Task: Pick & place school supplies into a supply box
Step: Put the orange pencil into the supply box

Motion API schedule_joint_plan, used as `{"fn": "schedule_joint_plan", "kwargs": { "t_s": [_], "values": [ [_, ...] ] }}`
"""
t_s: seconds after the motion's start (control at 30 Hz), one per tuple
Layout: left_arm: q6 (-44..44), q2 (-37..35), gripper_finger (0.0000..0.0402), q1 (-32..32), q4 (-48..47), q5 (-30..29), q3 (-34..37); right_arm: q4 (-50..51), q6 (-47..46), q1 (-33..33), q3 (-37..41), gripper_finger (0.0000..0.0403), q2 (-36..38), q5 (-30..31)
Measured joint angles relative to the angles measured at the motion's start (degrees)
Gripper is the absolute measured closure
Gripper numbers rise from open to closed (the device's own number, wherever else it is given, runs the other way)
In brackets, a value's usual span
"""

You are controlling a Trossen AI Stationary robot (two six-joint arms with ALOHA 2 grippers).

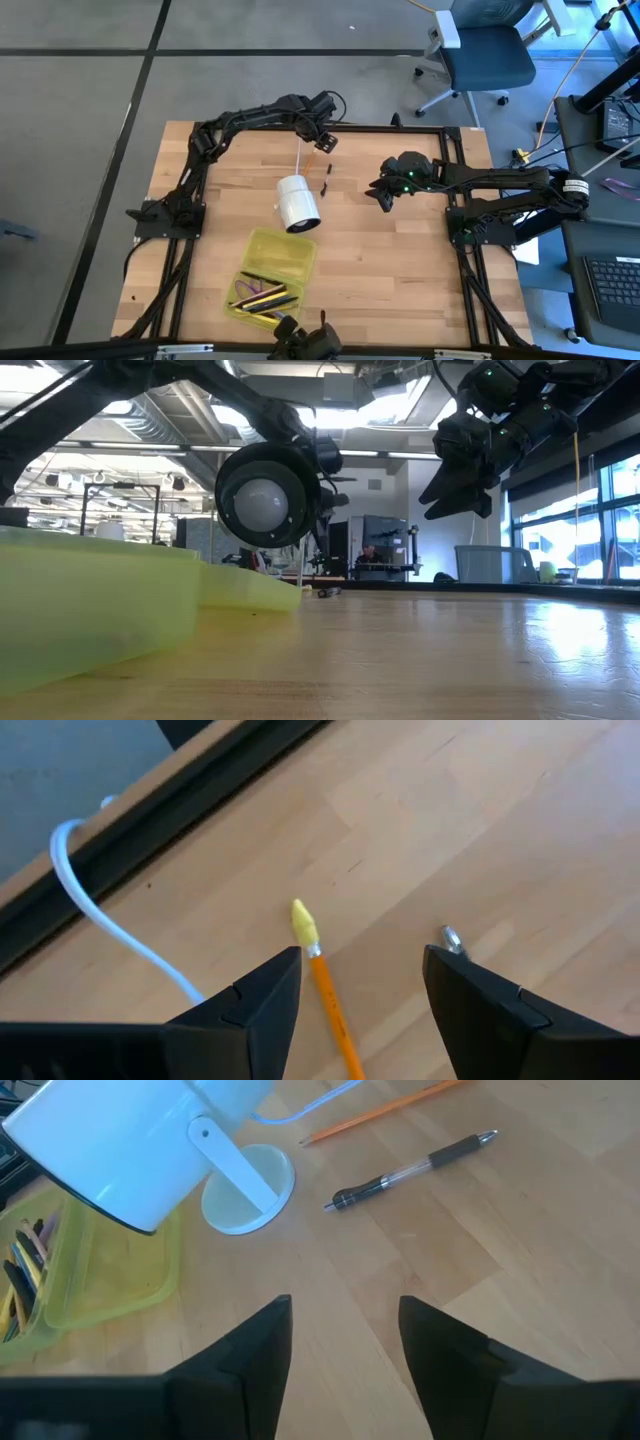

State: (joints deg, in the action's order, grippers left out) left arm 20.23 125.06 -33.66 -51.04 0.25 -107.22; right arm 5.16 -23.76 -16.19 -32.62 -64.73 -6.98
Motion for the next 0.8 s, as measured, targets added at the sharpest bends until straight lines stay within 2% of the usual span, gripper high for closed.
{"fn": "schedule_joint_plan", "kwargs": {
  "t_s": [0.5, 0.8],
  "values": [
    [1.7, 6.1, 0.0199, 0.4, 0.2, 0.6, 0.0, -0.1, 0.0, 0.0, 0.0, 0.0215, 0.0, 0.0],
    [1.7, 7.2, 0.0199, 0.1, 0.5, -4.2, 0.0, -0.1, 0.1, 0.0, 0.0, 0.0215, 0.0, 0.0]
  ]
}}
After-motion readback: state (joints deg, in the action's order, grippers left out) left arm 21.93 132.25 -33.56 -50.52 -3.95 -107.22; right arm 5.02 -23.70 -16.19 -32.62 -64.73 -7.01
